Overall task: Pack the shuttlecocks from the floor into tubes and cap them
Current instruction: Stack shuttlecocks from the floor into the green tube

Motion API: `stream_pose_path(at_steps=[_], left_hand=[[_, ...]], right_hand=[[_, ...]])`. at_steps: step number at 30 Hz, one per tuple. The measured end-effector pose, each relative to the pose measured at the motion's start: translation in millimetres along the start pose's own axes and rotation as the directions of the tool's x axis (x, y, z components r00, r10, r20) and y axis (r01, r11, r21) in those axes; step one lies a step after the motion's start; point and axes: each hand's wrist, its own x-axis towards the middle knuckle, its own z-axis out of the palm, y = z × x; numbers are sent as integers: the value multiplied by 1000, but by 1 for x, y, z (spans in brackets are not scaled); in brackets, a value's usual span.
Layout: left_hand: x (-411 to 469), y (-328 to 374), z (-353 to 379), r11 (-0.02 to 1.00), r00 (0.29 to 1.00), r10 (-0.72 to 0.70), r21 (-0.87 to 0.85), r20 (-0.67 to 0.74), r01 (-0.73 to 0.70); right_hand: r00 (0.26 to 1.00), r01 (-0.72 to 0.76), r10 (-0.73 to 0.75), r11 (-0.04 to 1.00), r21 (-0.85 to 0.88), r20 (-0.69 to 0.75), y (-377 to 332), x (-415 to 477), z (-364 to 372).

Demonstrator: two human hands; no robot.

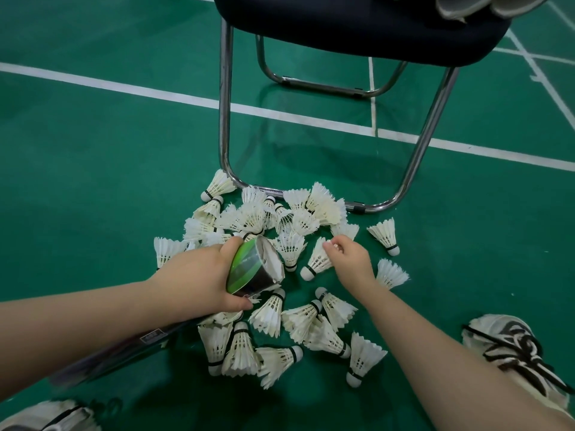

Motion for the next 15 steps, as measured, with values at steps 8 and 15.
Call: stream_pose_path(at_steps=[8,15], left_hand=[[3,2,-2,998,999,-42,-55,-1,42],[6,8,-8,996,998,-63,-67,-29,61]], right_hand=[[946,247,-99,839,485,-310,-55,-50,11],[860,389,-115,779,493,-497,-72,-57,0]])
